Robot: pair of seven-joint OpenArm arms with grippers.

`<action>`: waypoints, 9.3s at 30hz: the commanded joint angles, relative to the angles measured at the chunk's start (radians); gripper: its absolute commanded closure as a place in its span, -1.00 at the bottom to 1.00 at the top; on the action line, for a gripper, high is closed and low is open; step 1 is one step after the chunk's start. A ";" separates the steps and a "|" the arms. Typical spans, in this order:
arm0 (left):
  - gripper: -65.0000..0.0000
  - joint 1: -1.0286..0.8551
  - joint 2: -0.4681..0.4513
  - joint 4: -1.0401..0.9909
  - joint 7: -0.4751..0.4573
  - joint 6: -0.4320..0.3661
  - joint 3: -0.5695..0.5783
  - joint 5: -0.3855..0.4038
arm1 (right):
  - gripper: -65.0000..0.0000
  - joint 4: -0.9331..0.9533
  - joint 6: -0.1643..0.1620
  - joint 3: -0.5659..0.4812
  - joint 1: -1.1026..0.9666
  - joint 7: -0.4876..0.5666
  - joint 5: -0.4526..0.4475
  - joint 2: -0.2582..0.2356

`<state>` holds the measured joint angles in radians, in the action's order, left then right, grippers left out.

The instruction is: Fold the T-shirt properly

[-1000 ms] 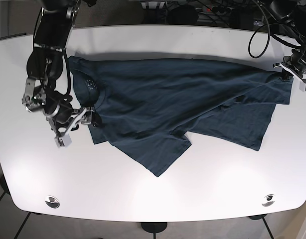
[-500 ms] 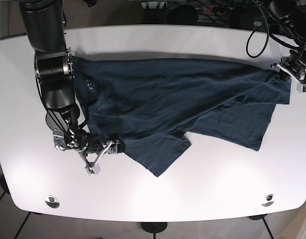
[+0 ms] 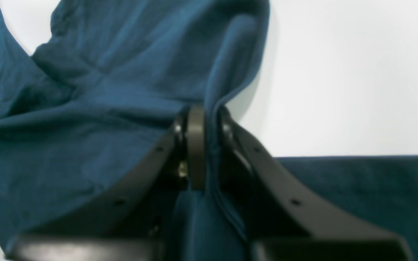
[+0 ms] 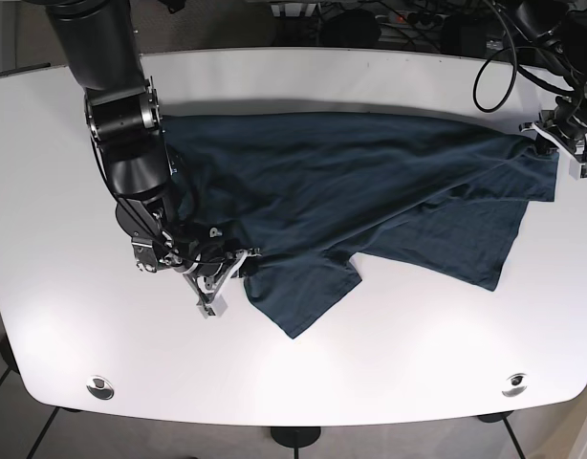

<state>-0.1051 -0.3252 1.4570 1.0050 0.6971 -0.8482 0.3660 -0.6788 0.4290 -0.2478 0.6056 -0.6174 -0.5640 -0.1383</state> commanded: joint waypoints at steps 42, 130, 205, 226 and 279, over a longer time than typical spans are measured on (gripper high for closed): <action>0.95 1.174 -0.025 -0.600 -0.328 -0.069 0.691 0.011 | 0.95 -0.568 -0.052 0.537 0.274 -0.500 -0.001 -0.106; 0.15 -0.011 0.080 0.047 -0.361 0.001 0.191 -0.285 | -0.05 -0.918 0.032 0.672 -0.752 -0.480 -0.124 -0.096; 0.53 -0.061 0.051 0.054 -0.354 0.001 0.183 -0.278 | 0.24 -1.043 -0.049 0.684 -0.626 -0.467 -0.133 -0.133; -0.06 -0.192 0.182 0.259 -0.183 0.001 0.014 -0.152 | -0.05 -1.111 -0.045 0.830 -1.073 -0.467 -0.126 -0.080; -0.17 0.071 0.054 0.216 -0.125 0.001 0.152 -0.141 | 0.15 -1.106 -0.054 0.778 -0.771 -0.451 -0.126 -0.108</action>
<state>-0.0395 -0.2501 1.6543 0.9001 0.7002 -0.6857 0.2054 -1.7645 0.3687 0.5224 -0.1734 -1.0863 -0.6701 -0.2310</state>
